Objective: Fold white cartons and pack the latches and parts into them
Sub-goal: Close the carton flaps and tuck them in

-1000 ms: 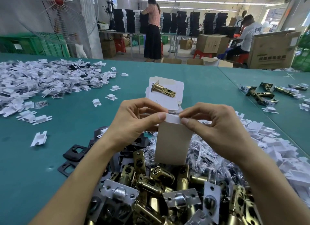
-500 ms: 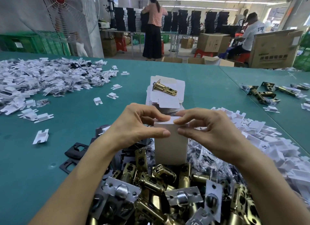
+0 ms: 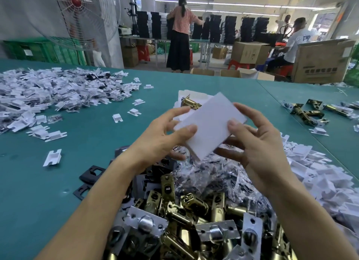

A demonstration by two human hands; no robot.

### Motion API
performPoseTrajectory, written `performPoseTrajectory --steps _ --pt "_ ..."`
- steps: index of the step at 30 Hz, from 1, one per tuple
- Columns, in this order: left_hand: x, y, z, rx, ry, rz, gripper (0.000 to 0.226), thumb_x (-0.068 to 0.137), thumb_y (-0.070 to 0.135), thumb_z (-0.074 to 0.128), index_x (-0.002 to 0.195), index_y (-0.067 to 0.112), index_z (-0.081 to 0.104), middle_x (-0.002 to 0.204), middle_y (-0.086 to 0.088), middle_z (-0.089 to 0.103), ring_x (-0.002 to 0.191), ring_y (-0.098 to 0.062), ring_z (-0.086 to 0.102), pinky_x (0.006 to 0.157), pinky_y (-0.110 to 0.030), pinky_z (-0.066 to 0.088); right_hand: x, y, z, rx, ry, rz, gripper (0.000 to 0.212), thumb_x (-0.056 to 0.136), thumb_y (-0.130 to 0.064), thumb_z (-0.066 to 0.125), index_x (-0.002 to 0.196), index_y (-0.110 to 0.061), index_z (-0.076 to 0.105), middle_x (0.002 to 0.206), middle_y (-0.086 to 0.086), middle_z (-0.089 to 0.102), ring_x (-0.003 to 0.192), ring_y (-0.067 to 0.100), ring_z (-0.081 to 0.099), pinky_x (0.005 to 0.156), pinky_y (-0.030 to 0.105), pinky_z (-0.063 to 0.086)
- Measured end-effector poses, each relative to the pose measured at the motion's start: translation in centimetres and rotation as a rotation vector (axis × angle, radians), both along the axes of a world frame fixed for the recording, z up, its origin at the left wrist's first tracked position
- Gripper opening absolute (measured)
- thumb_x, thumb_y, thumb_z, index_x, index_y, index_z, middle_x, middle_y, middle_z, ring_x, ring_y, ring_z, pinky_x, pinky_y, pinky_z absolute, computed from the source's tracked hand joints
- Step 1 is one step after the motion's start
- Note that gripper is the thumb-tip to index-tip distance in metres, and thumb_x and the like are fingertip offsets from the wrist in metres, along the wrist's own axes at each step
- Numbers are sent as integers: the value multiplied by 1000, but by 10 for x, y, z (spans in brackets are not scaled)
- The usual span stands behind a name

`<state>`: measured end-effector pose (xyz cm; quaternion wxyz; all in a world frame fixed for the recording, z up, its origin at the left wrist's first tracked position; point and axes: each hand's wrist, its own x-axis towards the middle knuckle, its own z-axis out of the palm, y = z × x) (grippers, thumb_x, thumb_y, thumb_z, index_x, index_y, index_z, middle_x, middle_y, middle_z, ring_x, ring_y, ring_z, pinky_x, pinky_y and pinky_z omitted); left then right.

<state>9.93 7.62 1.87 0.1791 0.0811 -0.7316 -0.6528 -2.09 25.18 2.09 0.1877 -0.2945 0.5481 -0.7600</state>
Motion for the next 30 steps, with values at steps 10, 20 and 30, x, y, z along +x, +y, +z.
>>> performPoseTrajectory --steps 10,20,30 --pt "-3 5 1 190 -106 72 24 98 38 56 113 34 38 87 -11 53 44 -19 52 34 -23 43 20 -15 -7 -7 -162 -4 37 94 -15 63 129 -26 64 107 11 68 88 26 75 66 34 61" --pt "-21 -52 -3 328 -39 750 21 103 29 48 99 21 30 84 -11 47 32 -9 42 31 -17 28 6 1 -5 602 243 120 51 93 -34 66 140 -34 48 104 -1 66 80 16 71 70 34 63" --pt "0 -144 -59 509 -246 1057 39 101 11 47 125 16 16 132 -18 44 79 -33 63 43 -36 56 -5 9 -3 702 352 186 28 91 -43 63 119 -36 62 94 -7 71 77 6 72 65 20 54"
